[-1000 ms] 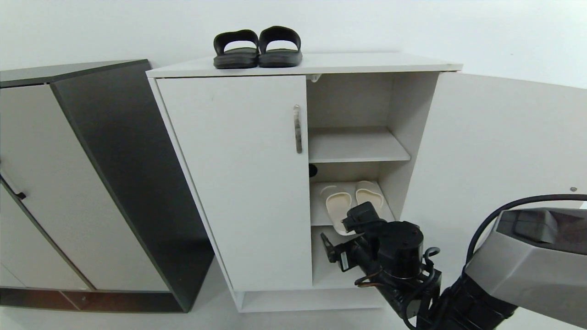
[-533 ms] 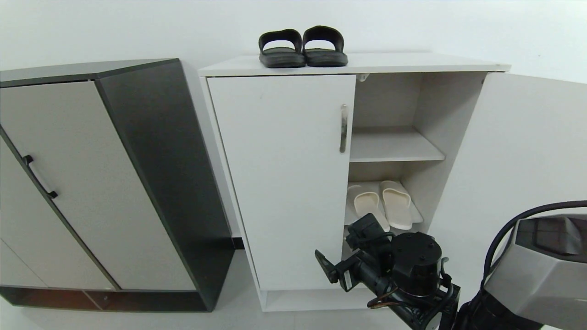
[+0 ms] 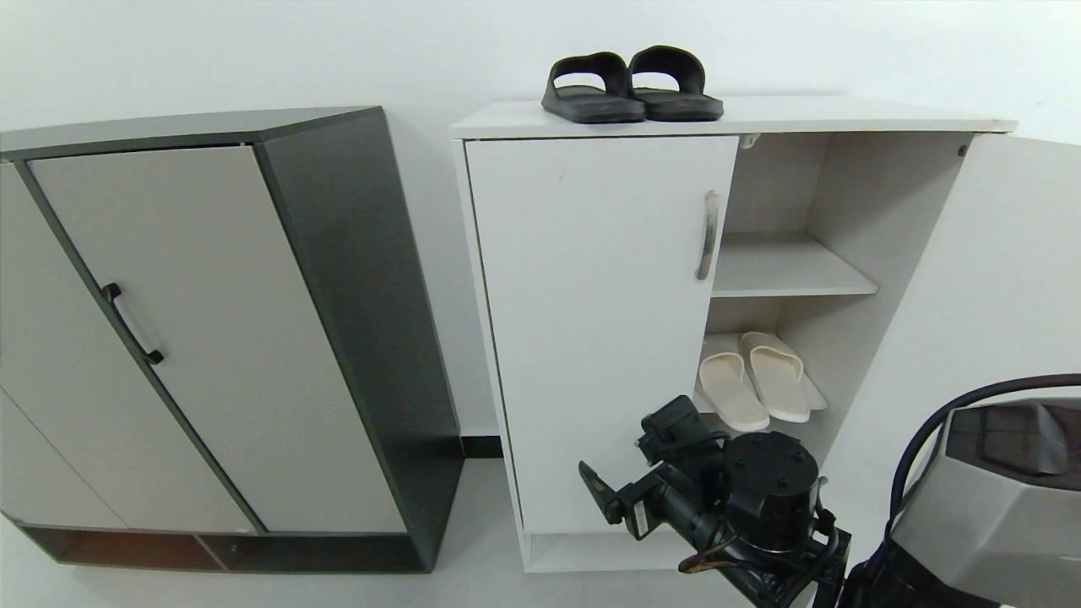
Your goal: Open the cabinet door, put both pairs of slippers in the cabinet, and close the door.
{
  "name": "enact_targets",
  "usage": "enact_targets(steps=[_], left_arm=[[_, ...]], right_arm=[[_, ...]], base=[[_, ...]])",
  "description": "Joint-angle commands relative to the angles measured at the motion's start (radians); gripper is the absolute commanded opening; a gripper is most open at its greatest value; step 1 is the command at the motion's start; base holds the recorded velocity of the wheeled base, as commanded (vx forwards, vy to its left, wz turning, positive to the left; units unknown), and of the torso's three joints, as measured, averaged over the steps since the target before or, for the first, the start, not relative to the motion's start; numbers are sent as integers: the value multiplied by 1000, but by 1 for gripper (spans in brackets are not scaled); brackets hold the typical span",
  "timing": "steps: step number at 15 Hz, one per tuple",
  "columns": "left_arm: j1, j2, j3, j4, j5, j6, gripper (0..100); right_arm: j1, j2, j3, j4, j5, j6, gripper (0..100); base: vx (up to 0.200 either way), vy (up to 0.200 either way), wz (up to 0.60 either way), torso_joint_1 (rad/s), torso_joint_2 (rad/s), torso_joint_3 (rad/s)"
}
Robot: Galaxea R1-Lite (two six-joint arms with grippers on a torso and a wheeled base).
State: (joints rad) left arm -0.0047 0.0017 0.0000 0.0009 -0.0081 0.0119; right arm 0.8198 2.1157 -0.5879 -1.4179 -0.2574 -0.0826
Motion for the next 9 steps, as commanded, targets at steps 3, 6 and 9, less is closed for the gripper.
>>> enact_targets(steps=[3, 6, 9], left_arm=[[0, 1, 0, 1, 0, 0, 0], [0, 1, 0, 2, 0, 0, 0], [0, 1, 0, 1, 0, 0, 0]], right_arm=[[1, 16, 8, -15, 14, -9, 100], [1, 23, 8, -26, 21, -13, 100], [1, 23, 8, -24, 23, -11, 100]], base=[[0, 0, 0, 0, 0, 0], [0, 0, 0, 0, 0, 0], [0, 0, 0, 0, 0, 0]])
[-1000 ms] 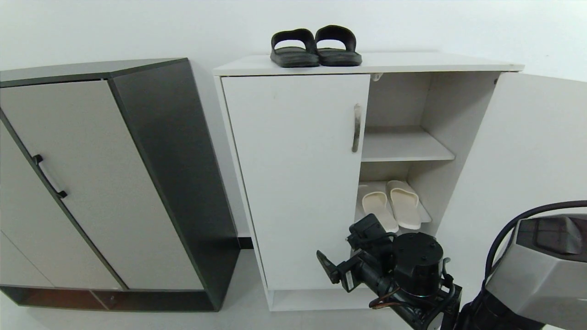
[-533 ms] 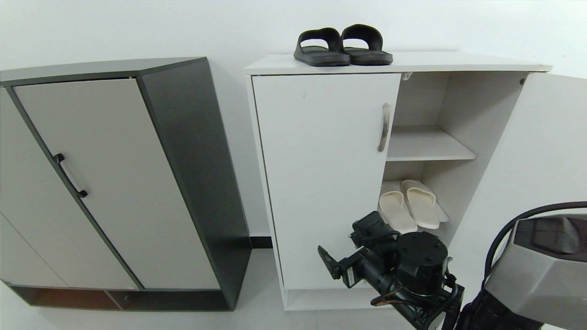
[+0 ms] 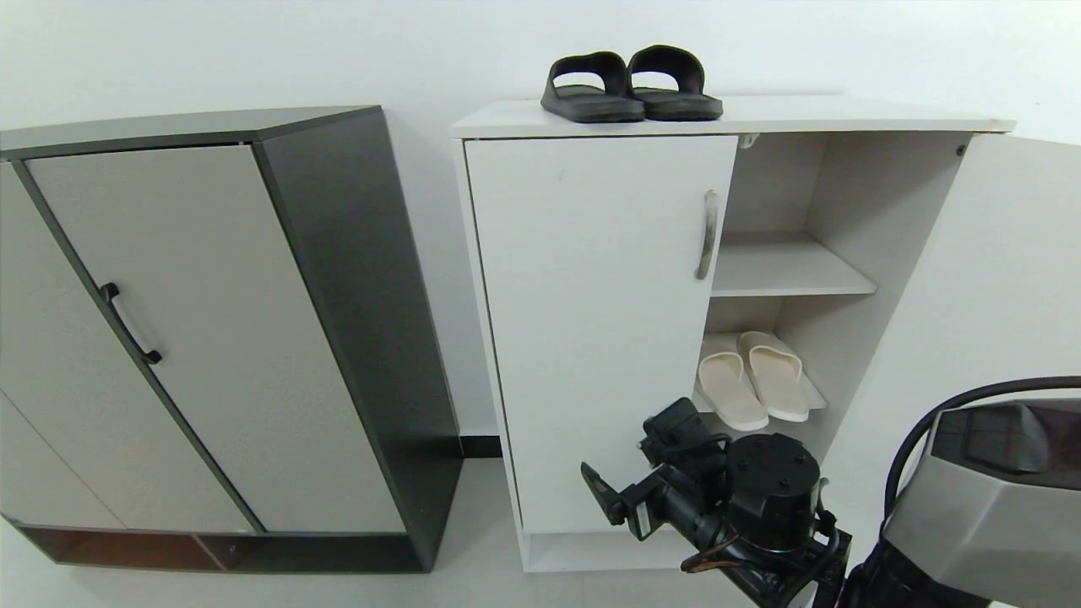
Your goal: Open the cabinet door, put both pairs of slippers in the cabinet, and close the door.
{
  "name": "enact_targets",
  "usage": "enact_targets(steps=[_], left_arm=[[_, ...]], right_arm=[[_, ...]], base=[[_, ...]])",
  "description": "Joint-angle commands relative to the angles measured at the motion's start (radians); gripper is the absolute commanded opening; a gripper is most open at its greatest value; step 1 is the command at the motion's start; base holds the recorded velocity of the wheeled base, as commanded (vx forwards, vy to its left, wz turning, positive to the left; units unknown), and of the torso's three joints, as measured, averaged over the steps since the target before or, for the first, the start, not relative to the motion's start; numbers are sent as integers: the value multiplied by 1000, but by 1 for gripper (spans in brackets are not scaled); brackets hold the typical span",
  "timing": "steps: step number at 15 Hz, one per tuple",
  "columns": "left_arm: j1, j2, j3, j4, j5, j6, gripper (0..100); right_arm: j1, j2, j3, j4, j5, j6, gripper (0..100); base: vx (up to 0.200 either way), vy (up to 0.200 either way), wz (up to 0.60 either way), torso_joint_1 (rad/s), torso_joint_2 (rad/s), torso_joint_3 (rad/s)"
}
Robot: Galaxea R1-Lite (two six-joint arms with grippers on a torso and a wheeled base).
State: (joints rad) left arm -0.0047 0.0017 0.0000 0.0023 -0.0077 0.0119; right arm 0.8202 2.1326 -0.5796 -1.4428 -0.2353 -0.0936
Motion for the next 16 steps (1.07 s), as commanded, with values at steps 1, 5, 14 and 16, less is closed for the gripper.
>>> enact_targets(steps=[1, 5, 14, 16], left_arm=[[0, 1, 0, -1, 0, 0, 0], [0, 1, 0, 1, 0, 0, 0], [0, 1, 0, -1, 0, 0, 0], [0, 1, 0, -1, 0, 0, 0]], right_arm=[[0, 7, 0, 1, 1, 0, 100], [0, 7, 4, 1, 1, 0, 100], [0, 6, 6, -1, 1, -1, 100], [2, 6, 6, -1, 1, -1, 100]], base=[[0, 0, 0, 0, 0, 0], [0, 0, 0, 0, -79, -79], [0, 0, 0, 67, -415, -350], [0, 0, 0, 134, -454, -325]])
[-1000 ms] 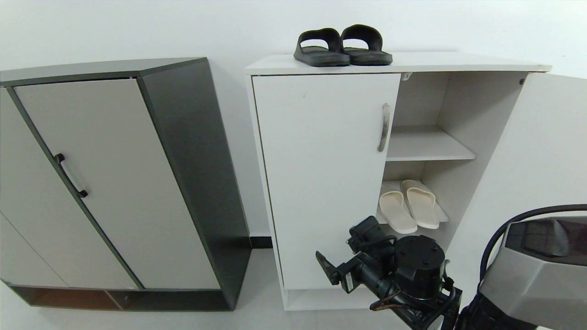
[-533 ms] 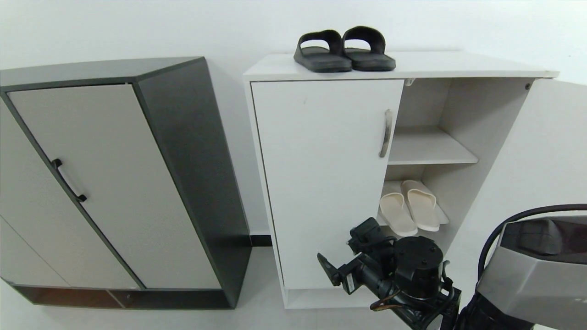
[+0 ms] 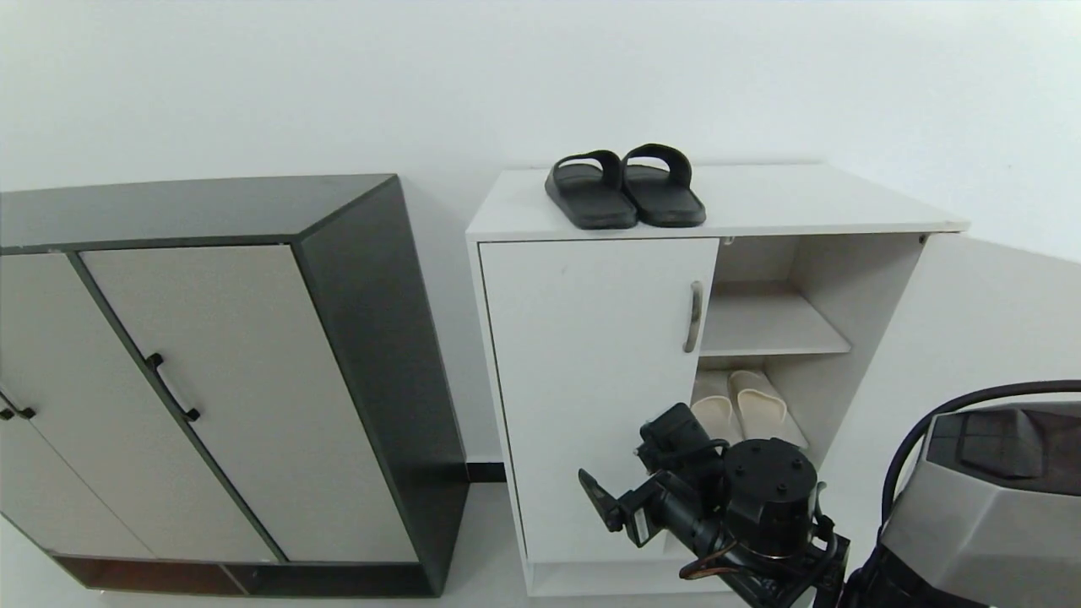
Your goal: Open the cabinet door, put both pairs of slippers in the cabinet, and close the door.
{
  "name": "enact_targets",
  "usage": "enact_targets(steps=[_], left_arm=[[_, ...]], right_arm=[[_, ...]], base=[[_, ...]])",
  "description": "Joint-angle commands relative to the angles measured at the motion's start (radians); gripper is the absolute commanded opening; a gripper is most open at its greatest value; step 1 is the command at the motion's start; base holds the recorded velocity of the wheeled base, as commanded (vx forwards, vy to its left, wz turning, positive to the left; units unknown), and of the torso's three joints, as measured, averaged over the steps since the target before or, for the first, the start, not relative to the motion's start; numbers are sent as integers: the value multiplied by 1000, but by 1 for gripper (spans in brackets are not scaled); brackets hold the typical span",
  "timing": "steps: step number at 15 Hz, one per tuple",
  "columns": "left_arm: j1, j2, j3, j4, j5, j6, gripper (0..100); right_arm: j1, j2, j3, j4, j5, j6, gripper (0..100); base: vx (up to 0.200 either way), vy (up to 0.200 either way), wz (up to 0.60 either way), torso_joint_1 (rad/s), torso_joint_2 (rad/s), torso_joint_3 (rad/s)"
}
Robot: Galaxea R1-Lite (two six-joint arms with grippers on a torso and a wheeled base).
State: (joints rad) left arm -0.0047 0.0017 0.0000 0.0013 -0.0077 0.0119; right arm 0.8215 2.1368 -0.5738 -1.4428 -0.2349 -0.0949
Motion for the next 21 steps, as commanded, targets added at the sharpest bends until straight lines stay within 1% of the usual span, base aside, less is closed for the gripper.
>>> enact_targets(steps=[1, 13, 21], left_arm=[[0, 1, 0, 0, 0, 0, 0], [0, 1, 0, 0, 0, 0, 0], [0, 1, 0, 0, 0, 0, 0]], right_arm=[[1, 2, 2, -7, 0, 0, 100], [-2, 11, 12, -15, 0, 0, 100], [-5, 11, 12, -13, -1, -8, 100]], base=[[0, 0, 0, 144, -456, -325], [0, 0, 0, 188, -500, -314], [0, 0, 0, 250, -578, -329]])
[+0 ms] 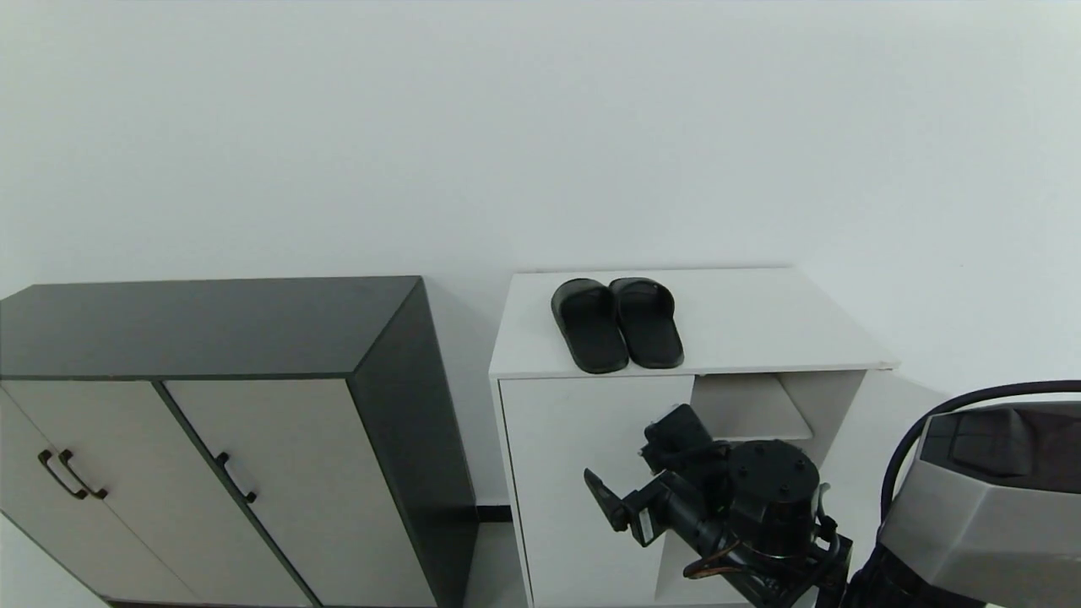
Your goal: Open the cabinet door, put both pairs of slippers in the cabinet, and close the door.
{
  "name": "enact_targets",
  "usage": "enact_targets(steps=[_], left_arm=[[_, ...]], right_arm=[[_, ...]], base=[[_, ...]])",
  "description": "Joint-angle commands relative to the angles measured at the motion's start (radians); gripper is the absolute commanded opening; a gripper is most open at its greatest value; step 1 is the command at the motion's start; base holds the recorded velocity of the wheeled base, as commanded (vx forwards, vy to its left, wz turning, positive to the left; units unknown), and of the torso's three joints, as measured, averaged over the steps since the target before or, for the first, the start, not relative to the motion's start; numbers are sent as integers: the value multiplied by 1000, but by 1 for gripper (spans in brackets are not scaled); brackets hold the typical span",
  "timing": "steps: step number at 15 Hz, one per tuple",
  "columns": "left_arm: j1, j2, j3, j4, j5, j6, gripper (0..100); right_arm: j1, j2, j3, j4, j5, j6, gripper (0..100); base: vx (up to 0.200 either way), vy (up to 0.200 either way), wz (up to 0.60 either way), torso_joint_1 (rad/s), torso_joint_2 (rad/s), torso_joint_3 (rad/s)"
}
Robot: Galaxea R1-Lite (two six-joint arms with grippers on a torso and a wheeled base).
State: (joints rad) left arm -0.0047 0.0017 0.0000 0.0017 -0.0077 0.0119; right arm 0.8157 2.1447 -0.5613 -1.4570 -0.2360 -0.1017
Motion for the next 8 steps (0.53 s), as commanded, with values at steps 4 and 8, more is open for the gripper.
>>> enact_targets(steps=[4, 8], left_arm=[[0, 1, 0, 0, 0, 0, 0], [0, 1, 0, 0, 0, 0, 0]], right_arm=[[-29, 6, -3, -6, -9, -59, 100], [-7, -100, -132, 273, -155, -3, 100]], base=[[0, 0, 0, 151, -343, -183], [0, 0, 0, 0, 0, 0]])
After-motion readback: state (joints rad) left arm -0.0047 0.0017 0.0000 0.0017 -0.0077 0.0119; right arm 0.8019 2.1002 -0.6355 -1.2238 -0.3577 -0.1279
